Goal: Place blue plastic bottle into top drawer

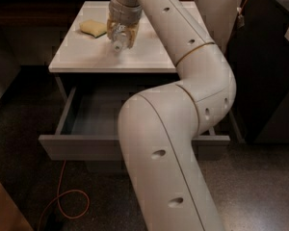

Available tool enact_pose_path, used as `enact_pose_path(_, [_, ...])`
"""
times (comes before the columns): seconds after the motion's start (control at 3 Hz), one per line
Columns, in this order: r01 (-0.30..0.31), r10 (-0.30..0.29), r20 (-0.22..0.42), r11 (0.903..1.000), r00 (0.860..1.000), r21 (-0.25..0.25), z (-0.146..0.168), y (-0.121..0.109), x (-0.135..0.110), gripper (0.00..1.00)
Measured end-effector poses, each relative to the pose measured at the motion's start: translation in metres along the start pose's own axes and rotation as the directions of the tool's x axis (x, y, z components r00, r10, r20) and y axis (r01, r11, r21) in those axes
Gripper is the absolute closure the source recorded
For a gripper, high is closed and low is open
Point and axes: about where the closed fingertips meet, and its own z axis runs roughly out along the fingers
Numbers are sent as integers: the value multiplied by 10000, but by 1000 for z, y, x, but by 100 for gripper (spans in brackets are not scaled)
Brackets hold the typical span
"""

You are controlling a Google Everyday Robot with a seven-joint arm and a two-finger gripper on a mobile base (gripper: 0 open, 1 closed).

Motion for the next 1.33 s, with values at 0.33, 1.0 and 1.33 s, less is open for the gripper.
enact_pose_path(0.33, [-479,469,670,9988,9966,130,4,4,-23,100])
enact_pose_path(1.0, [-79,48,790,9992,9969,384,-31,13,-78,100])
enact_pose_path(1.33, [273,-265,1258,9996,9917,-47,-13,23,-106,100])
